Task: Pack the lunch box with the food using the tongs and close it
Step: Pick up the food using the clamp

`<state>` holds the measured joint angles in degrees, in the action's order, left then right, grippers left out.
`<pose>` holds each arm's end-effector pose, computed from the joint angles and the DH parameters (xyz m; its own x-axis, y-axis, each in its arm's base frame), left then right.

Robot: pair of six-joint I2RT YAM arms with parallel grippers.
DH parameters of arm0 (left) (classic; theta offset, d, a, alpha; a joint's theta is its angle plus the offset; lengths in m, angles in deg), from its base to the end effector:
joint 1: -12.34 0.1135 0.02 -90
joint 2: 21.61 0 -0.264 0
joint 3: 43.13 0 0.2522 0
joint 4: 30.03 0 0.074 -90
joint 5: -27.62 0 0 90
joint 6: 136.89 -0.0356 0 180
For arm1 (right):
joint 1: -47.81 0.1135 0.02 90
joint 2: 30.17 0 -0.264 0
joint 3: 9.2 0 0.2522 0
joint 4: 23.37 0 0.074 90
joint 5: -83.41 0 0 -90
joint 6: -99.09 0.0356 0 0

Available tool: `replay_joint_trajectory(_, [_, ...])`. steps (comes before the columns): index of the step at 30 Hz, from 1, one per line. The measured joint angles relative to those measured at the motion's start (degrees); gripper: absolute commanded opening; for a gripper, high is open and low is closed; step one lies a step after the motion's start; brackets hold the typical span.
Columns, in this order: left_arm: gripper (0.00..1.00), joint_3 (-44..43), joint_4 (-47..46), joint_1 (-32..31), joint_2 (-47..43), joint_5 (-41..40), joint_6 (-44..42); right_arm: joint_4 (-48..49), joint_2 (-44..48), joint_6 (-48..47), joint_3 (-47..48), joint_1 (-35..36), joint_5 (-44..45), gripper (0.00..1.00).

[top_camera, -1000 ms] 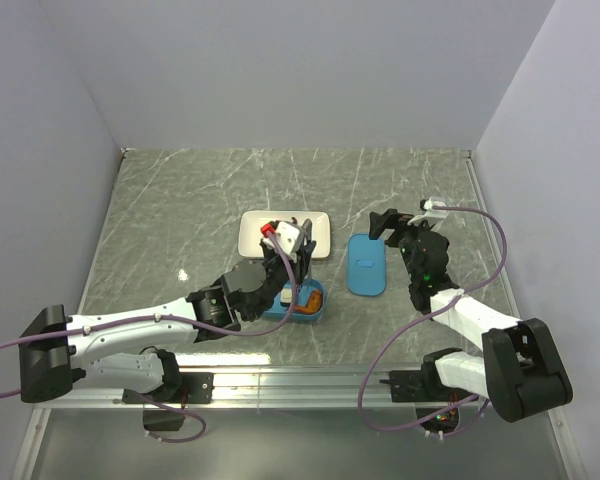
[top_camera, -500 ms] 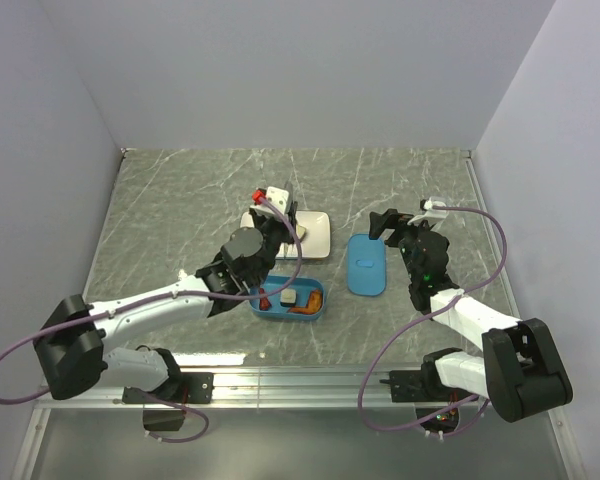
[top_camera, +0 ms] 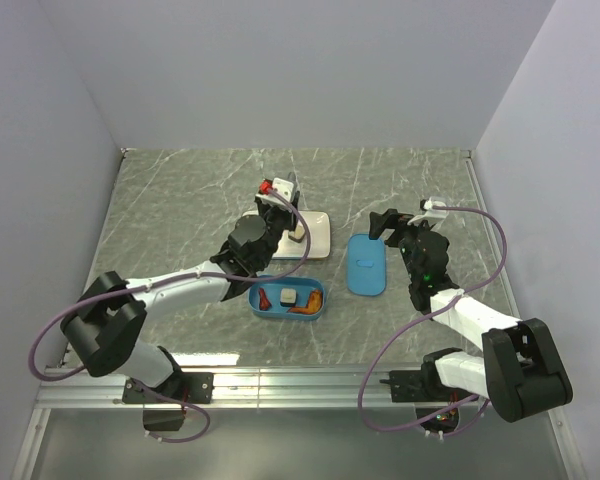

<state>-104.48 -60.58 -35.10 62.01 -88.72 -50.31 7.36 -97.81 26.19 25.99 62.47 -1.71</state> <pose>0.2341 -0.2315 0.2955 0.1189 -0.0504 -0.9916 0.3567 0.9342 -0.0048 0.2347 0.0583 0.2190 -0.0777 0.2825 -0.9561 -0.1539 0.9441 0.2915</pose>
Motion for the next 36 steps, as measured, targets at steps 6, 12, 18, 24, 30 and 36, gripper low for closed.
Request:
replay_joint_trajectory(6, [0.4, -0.31, -2.45, 2.45, 2.8, 4.22, 0.09, -0.02, 0.0, 0.0, 0.0, 0.0, 0.0, 0.98])
replay_joint_trajectory(12, [0.42, -0.33, -4.79, 4.15, 4.31, 7.28, 0.96, -0.04, 0.0, 0.0, 0.0, 0.0, 0.0, 0.98])
replay_joint_trajectory(18, [0.43, -0.33, -6.03, 4.28, 4.31, 10.19, 1.75, -0.04, 0.0, 0.0, 0.0, 0.0, 0.0, 0.98])
replay_joint_trajectory(24, [0.44, -0.35, -6.05, 4.72, 4.74, 11.91, 3.17, -0.04, 0.0, 0.0, 0.0, 0.0, 0.0, 0.98])
replay_joint_trajectory(30, [0.44, -0.35, -6.05, 5.55, 6.69, 13.05, 4.33, -0.04, 0.0, 0.0, 0.0, 0.0, 0.0, 0.98])
replay_joint_trajectory(36, [0.44, -0.44, -6.12, 6.19, 7.45, 13.62, 4.55, -0.04, 0.0, 0.0, 0.0, 0.0, -0.02, 0.98])
